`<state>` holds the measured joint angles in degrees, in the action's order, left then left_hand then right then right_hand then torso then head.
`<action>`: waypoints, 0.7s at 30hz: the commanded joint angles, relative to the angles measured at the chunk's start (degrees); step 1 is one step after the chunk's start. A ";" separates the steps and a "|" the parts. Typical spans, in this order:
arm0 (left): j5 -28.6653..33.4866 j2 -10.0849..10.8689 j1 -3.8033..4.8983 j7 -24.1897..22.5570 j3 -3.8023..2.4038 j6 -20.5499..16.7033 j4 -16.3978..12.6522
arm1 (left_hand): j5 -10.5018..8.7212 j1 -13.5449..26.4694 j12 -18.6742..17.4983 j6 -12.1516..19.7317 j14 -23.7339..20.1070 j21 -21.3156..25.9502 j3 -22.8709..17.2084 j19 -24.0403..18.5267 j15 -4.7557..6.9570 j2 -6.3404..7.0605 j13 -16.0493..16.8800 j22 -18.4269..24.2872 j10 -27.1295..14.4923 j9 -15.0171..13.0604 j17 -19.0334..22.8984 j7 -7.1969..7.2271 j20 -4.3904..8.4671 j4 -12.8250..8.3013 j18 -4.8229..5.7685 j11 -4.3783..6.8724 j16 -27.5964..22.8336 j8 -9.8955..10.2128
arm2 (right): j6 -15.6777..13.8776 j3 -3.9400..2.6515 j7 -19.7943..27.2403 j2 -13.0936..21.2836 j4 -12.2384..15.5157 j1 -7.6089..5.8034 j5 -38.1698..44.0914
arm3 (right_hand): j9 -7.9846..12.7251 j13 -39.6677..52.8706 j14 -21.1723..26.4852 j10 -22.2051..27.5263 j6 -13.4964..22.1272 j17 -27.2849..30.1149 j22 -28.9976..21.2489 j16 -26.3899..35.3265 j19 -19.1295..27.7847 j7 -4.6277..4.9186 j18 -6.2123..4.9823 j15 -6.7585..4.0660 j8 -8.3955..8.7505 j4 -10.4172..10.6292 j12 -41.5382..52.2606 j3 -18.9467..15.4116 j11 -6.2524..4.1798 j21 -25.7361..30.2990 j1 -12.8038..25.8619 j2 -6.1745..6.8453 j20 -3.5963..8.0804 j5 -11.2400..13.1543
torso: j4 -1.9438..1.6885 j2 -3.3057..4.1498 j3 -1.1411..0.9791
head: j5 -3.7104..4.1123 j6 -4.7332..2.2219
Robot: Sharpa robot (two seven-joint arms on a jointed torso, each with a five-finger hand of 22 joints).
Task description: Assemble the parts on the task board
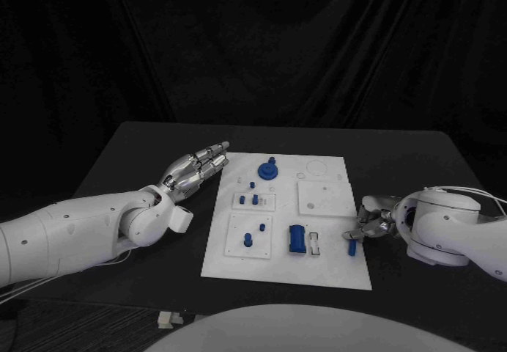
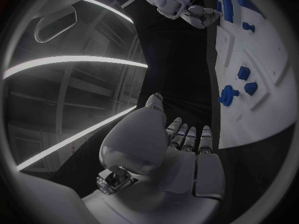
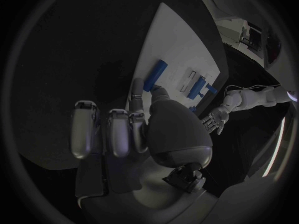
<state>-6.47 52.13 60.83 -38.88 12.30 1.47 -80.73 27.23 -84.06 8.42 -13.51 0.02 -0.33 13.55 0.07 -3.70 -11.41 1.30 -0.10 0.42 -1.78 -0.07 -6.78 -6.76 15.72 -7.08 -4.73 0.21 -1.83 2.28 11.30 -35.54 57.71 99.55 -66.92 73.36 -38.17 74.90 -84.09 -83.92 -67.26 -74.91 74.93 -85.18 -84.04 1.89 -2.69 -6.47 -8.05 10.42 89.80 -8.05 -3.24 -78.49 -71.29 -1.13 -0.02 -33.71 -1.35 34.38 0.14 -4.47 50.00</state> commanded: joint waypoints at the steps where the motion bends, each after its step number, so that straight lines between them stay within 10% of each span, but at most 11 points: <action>1: 0.24 -0.05 -0.09 -3.45 -0.05 0.70 -0.13 | 0.31 -0.67 0.34 -0.12 -0.02 0.27 -0.27 -0.01 -0.54 -0.11 0.07 -0.01 0.18 -0.04 0.07 -0.34 -0.32 0.04 0.19 -0.43 -0.21 -0.21 | 0.05 0.57 -1.01 -0.11 -0.35 0.86 -0.98 | 12.20 15.10 -3.73 -6.08 0.92 -2.92 11.17 0.38 -0.83 -0.28 -0.22 0.30 2.74 -1.21 0.20 0.64 0.49 0.54 -1.91 -0.19 -0.26 -2.05 | 0.01 0.01 -0.01 | -0.01 0.00; 21: 0.24 -0.12 -0.21 -3.31 -0.05 0.68 -0.07 | 0.43 -0.88 0.95 -0.09 -0.02 0.27 -0.34 -0.01 -0.77 -0.10 0.15 -0.02 0.36 -0.03 0.07 -0.67 -0.43 -0.06 0.29 -0.78 -0.21 -0.19 | -6.74 0.54 -0.32 1.53 1.98 0.78 -9.02 | 12.59 15.10 -3.67 -6.08 0.45 -2.58 10.99 0.55 -0.63 -0.27 -0.35 0.34 2.47 -3.73 0.20 2.67 0.46 1.22 -4.05 0.39 -0.32 -4.00 | 0.02 0.01 0.00 | -0.26 0.00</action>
<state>-6.47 52.09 60.69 -38.88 12.30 1.56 -80.70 27.45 -84.29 9.10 -13.72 0.02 -0.33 13.55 0.07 -4.10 -11.63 1.40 -0.10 0.81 -1.77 -0.09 -6.98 -6.76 15.72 -7.08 -5.13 0.21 -1.83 -2.45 11.50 -35.41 59.21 101.18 -66.65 67.99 -38.73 74.95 -84.09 -83.90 -66.76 -74.91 74.91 -84.90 -84.04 1.91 -2.69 -5.86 -5.15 9.77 89.80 -8.03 -2.63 -77.59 -75.13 -0.61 -0.02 -37.50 -1.32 34.40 0.13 -4.73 50.00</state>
